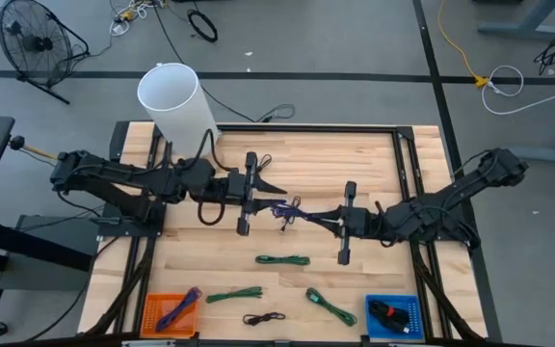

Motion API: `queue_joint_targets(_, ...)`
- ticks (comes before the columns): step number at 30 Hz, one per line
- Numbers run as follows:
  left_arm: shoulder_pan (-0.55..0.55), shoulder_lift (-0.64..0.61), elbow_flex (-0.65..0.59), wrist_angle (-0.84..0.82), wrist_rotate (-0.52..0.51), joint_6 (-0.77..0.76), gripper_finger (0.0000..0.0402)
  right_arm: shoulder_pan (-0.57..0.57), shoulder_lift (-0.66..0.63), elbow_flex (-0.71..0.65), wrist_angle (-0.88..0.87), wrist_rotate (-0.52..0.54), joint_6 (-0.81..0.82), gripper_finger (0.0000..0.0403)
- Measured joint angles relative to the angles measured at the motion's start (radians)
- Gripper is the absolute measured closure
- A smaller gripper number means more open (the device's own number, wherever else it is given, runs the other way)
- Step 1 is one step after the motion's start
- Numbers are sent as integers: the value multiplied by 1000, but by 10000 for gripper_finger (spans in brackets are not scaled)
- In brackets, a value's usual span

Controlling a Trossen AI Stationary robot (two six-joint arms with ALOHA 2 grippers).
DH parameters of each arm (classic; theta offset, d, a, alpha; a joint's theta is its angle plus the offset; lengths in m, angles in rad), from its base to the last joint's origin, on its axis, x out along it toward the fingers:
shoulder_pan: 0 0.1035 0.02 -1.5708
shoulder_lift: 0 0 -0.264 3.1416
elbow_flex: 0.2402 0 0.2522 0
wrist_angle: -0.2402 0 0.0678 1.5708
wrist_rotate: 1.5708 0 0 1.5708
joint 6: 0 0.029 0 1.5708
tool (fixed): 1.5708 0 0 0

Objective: Pick & Place USB Port
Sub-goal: Put the blue patterned charger cable into the orange bin

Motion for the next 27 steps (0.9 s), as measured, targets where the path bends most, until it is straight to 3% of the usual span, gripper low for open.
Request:
queue_joint_targets(15, 0, 0, 0, 1, 55, 0, 220, -9, 29, 0, 78, -6, -60, 403)
queue_joint_targets(22, 0, 0, 0, 10, 84, 0, 209, -65, 73, 0, 109, -14, -60, 403)
queue_joint_targets(27, -1, 0, 0, 11, 92, 0, 210, -116, 82, 0, 138, -78, -73, 403)
